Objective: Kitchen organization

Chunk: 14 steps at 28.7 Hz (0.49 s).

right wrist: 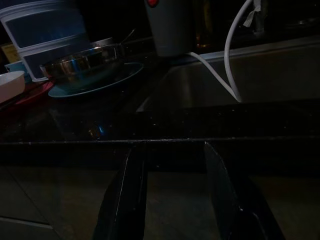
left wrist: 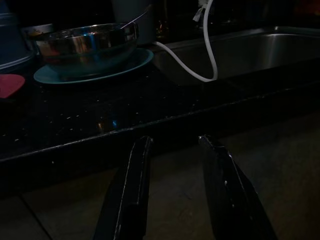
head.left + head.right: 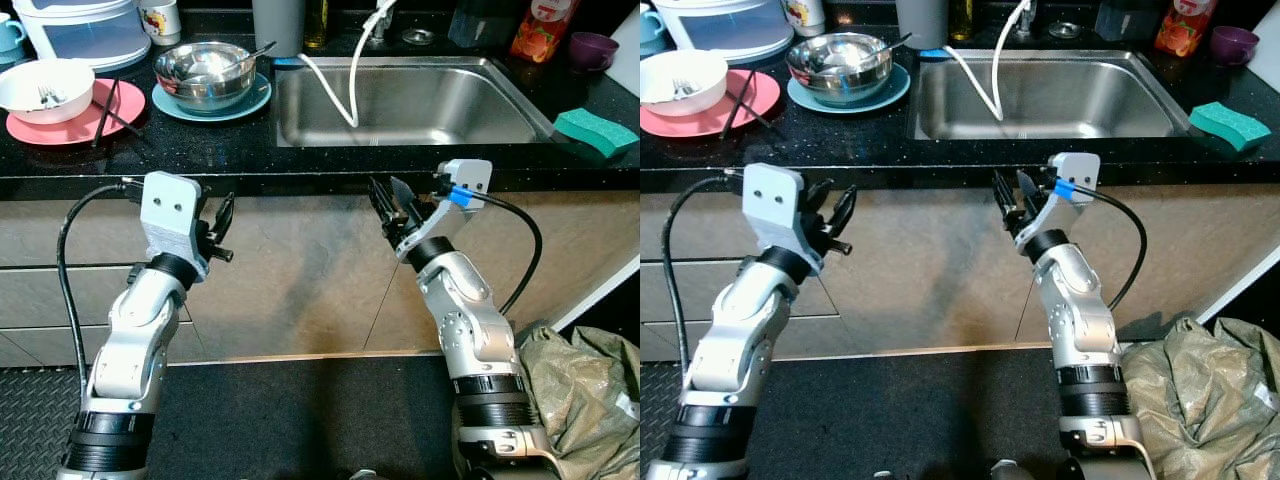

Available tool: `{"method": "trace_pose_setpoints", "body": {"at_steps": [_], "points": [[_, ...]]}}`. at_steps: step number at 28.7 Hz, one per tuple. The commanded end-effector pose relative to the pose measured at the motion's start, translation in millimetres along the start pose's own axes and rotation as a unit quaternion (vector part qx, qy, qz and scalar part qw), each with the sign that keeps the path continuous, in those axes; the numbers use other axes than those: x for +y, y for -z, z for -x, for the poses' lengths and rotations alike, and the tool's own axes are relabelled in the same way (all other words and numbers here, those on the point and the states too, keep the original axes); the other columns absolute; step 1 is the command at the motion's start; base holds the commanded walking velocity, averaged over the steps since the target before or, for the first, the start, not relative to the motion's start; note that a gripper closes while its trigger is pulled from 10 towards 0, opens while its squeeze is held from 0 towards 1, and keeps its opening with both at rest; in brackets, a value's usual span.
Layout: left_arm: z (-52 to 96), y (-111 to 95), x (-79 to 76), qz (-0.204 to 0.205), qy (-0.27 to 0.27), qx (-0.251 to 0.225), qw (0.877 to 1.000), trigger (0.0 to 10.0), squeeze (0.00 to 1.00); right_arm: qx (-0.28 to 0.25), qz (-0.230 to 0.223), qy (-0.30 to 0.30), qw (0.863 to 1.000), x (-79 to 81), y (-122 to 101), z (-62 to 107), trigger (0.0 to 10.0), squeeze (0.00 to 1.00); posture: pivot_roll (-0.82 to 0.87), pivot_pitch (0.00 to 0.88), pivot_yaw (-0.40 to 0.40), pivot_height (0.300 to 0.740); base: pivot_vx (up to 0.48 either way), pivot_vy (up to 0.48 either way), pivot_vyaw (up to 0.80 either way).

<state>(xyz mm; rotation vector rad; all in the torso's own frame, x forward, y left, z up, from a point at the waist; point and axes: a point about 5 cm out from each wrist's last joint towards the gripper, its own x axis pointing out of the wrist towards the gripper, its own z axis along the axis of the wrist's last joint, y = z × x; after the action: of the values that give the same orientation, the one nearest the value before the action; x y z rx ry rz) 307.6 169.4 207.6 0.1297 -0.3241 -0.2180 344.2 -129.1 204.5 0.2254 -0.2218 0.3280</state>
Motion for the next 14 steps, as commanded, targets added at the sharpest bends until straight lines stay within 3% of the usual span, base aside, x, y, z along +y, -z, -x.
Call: {"method": "trace_pose_setpoints", "body": {"at_steps": [1, 14], "points": [[3.1, -0.8, 1.4, -0.006, -0.001, -0.003, 1.000, 10.0, 0.00, -0.004, 0.006, -0.001, 1.000, 2.6, -0.6, -1.9, 10.0, 0.00, 0.04, 0.109, -0.045, 0.740, 0.262, 0.000, 0.00], [2.3, -1.8, -1.7, -0.005, 0.016, -0.005, 1.000, 10.0, 0.00, -0.005, 0.008, -0.004, 1.000, 4.7, -0.4, -2.3, 10.0, 0.00, 0.04, 0.101, -0.039, 0.740, 0.311, 0.000, 0.00]]}}
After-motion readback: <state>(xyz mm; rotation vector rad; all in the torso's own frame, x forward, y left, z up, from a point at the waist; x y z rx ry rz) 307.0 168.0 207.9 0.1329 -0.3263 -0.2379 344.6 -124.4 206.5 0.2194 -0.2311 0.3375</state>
